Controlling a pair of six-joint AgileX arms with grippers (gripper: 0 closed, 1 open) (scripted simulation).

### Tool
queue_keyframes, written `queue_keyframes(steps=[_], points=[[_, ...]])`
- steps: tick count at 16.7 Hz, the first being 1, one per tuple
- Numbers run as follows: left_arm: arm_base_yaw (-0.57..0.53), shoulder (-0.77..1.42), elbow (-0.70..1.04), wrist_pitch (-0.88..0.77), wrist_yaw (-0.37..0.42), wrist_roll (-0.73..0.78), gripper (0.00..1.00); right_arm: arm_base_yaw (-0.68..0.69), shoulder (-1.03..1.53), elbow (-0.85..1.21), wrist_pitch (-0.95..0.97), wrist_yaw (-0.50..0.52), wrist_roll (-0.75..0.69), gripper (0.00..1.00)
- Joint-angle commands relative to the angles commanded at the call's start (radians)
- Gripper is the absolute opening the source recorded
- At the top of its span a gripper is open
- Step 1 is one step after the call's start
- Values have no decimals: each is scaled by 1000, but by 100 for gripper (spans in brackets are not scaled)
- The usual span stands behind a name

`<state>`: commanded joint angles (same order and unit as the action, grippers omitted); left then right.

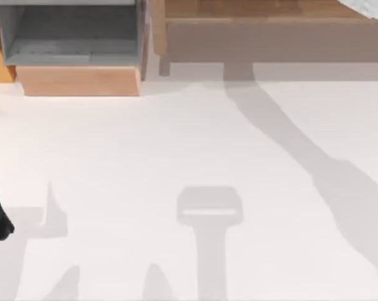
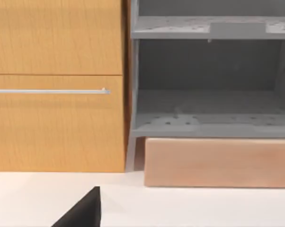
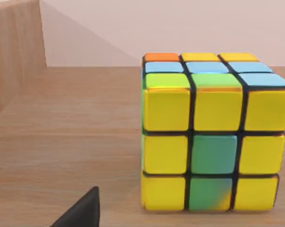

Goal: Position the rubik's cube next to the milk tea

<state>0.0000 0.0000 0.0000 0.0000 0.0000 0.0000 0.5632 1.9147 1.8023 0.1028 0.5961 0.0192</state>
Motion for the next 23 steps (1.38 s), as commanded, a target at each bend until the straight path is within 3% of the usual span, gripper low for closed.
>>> queue_keyframes(steps=[10, 16, 23], points=[[0, 0, 0, 0, 0, 0, 100, -60, 199, 304, -96, -60, -6, 100], [0, 0, 0, 0, 0, 0, 100, -57, 233, 334, -98, -56, -4, 100], [0, 0, 0, 0, 0, 0, 100, -57, 233, 334, -98, -56, -4, 47]])
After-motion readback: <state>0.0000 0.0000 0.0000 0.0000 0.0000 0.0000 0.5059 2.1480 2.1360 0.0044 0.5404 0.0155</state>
